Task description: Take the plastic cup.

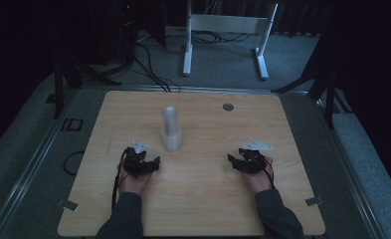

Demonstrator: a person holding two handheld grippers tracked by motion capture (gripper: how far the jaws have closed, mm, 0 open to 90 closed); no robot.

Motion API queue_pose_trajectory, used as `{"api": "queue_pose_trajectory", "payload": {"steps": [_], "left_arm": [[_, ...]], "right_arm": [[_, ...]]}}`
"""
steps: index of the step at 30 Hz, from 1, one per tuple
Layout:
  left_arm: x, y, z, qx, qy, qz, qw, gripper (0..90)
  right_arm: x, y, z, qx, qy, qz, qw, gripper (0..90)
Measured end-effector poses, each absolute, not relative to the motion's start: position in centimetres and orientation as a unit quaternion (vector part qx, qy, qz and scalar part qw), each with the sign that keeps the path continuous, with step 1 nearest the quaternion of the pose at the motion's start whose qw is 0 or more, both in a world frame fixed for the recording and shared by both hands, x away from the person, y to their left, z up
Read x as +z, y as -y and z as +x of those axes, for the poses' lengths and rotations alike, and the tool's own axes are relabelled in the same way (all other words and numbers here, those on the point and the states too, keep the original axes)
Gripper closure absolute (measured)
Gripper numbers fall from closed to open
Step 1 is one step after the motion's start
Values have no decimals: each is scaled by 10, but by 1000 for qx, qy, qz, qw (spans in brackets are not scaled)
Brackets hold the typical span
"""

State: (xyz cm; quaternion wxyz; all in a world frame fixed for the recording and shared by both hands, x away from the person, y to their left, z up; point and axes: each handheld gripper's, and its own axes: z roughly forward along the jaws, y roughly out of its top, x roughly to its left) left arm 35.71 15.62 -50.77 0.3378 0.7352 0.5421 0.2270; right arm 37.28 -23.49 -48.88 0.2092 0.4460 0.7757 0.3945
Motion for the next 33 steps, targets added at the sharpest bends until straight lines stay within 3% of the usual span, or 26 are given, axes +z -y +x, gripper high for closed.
{"api": "queue_pose_trajectory", "payload": {"steps": [6,14,22,33], "left_arm": [[-504,-160,354,223,-538,734,351,391],[-488,-154,349,242,-509,735,376,378],[-475,-149,360,231,-503,736,391,305],[-467,-140,370,220,-486,742,406,295]], "right_arm": [[-481,231,374,411,-773,440,200,440],[-469,221,373,415,-781,420,202,439],[-444,198,374,423,-796,379,210,424],[-428,169,386,438,-806,348,194,421]]}}
